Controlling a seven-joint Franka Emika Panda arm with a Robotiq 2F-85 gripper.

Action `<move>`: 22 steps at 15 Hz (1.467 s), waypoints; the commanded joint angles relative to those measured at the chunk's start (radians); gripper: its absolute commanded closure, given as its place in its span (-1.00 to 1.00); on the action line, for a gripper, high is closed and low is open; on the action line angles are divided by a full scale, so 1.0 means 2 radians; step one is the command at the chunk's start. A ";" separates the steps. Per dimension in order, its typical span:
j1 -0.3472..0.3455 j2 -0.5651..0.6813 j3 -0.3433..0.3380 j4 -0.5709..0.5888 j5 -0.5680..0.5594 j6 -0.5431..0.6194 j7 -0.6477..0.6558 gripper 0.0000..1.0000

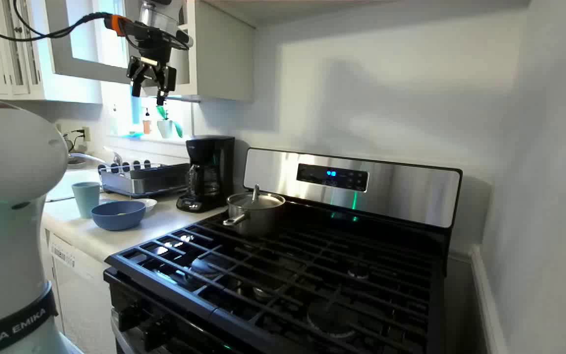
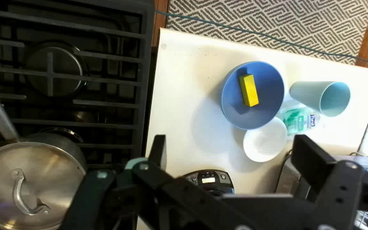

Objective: Press a button on the stove

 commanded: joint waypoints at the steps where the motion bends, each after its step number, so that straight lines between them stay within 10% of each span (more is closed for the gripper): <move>1: -0.005 0.000 0.004 0.001 0.001 -0.002 -0.001 -1.00; 8: -0.005 0.000 0.004 0.001 0.001 -0.002 -0.001 -1.00; 22: -0.102 -0.059 -0.065 -0.087 -0.164 0.209 -0.039 -1.00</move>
